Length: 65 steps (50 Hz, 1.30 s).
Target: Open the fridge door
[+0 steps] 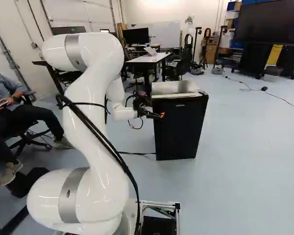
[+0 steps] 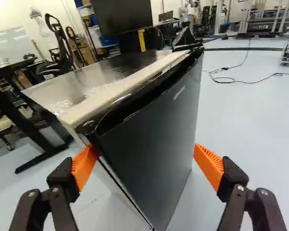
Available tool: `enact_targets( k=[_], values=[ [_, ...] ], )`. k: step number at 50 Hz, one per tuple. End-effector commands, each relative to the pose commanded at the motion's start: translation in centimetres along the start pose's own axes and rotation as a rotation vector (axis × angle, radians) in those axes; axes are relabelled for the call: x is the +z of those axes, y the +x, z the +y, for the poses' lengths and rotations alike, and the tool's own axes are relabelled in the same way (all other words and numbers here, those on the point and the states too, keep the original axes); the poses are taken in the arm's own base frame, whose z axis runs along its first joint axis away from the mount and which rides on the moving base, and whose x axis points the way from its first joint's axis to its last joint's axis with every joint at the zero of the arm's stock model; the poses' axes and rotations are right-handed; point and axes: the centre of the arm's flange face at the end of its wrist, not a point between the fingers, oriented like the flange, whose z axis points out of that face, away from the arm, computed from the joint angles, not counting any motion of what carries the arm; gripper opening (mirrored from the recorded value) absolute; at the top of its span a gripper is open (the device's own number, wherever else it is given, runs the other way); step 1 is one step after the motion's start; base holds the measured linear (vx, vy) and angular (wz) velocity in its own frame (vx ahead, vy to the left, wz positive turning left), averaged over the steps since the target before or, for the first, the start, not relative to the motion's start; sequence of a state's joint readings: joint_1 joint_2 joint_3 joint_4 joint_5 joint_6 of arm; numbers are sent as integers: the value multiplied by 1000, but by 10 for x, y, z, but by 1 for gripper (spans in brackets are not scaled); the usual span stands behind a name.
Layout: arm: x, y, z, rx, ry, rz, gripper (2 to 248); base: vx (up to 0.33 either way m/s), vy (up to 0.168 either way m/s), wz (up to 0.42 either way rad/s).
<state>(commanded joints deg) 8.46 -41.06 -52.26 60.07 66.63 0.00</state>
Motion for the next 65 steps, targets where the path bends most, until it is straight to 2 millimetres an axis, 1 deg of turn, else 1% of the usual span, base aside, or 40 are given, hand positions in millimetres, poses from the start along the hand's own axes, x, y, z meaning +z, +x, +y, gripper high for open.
enact_targets(
  k=[16,39,56,65],
  values=[
    [-4,1,42,57,-185,-73,247,-2,7,19],
    [-15,-2,99,167,-455,-176,247,0,1,0],
    [-25,-6,137,264,-648,-240,247,0,0,0],
    [-29,-6,150,276,-690,-250,247,0,0,0]
  ],
)
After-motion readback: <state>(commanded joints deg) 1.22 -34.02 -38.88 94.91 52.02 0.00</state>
